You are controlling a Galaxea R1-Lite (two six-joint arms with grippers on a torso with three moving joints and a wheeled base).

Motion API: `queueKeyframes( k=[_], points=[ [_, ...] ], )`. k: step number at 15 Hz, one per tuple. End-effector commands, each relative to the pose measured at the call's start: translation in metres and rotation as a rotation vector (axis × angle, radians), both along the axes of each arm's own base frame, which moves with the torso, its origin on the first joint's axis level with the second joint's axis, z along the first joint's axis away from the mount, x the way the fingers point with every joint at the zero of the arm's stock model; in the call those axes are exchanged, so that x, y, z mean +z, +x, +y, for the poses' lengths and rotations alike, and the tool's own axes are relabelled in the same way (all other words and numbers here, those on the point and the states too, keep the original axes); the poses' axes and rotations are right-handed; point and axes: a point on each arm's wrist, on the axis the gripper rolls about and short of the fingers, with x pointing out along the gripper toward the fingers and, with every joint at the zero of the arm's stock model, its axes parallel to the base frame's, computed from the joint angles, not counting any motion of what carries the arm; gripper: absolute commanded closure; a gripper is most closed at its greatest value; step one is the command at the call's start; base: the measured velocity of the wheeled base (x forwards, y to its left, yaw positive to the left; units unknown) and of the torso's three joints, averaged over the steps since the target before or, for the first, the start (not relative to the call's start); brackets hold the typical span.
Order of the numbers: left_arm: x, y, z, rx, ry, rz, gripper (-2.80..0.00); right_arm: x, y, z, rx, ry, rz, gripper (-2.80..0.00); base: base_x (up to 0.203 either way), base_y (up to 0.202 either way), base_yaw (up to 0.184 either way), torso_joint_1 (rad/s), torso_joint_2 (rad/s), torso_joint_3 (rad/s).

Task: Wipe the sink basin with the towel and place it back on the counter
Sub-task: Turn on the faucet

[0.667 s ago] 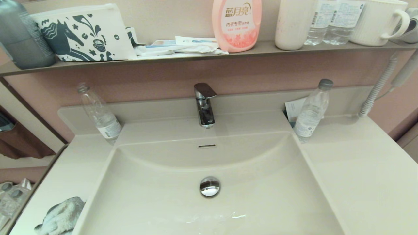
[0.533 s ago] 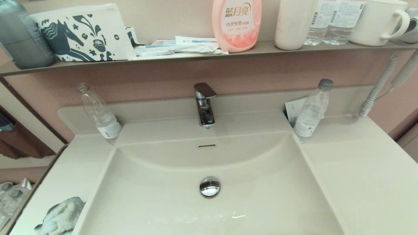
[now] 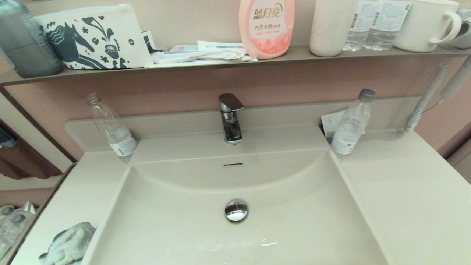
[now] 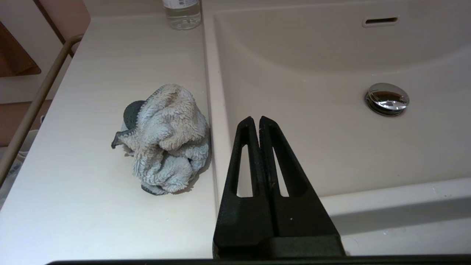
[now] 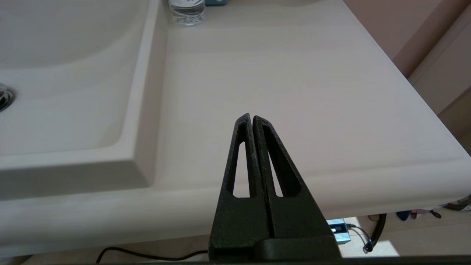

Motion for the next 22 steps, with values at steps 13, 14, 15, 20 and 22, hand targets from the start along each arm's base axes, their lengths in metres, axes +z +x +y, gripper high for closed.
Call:
queueKeyframes(
  k=[13,14,15,20,22],
  points=[
    [0.000,0.000,0.000,0.001,0.000,0.001,0.00,0.132,0.166,0.030,0.244,-0.050,0.339,0.00,0.000,0.000,0.000,0.000,0.00,0.000],
    [0.000,0.000,0.000,0.001,0.000,-0.001,0.00,0.130,0.186,0.050,0.288,-0.063,0.348,0.00,0.000,0.000,0.000,0.000,0.00,0.000],
    [0.000,0.000,0.000,0.001,0.000,0.001,0.00,0.128,0.204,0.072,0.325,-0.073,0.353,0.00,0.000,0.000,0.000,0.000,0.00,0.000],
    [0.000,0.000,0.000,0.001,0.000,0.001,0.00,0.121,0.279,0.192,0.454,-0.133,0.294,0.00,0.000,0.000,0.000,0.000,0.00,0.000],
    [0.000,0.000,0.000,0.001,0.000,-0.001,0.00,0.121,0.296,0.223,0.484,-0.149,0.235,0.00,0.000,0.000,0.000,0.000,0.00,0.000]
  ],
)
